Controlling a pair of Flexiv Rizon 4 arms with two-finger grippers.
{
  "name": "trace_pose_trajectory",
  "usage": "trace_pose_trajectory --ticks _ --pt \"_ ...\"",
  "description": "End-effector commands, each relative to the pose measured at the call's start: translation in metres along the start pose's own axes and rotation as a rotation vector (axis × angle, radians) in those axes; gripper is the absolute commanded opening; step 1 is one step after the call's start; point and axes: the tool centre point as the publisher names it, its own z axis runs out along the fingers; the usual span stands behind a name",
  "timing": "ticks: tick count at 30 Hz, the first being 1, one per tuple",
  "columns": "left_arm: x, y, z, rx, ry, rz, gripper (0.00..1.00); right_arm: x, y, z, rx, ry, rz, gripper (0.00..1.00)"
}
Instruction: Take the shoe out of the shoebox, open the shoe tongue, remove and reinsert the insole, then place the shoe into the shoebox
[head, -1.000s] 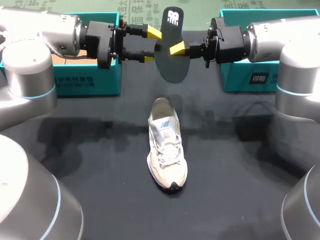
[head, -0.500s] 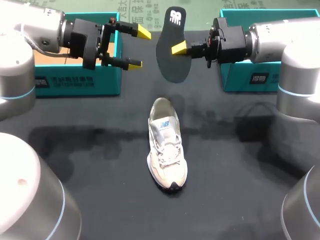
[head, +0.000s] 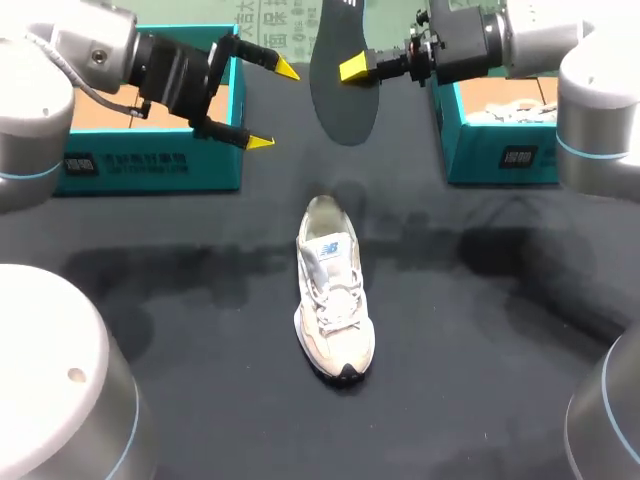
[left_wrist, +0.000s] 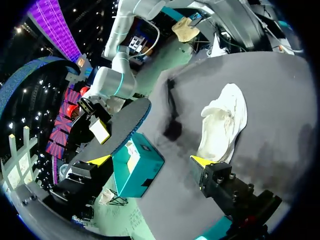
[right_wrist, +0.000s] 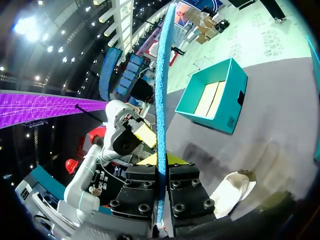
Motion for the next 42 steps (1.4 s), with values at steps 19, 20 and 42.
trace_pose_trajectory --ticks 19,20,42 --pt "0.065 -0.017 0.019 -0.203 0.347 -0.819 1.0 -0.03 -0.035 0.013 0.045 0.004 -0.031 0.0" --pt "0.069 -0.018 0.02 -0.199 0.361 -0.836 1.0 -0.033 -0.038 0.015 0.052 0.002 -0.034 0.0" --pt "0.117 -0.007 0.035 -0.275 0.469 -1.03 1.0 -0.066 -0.066 0.031 0.004 0.087 -0.104 0.0"
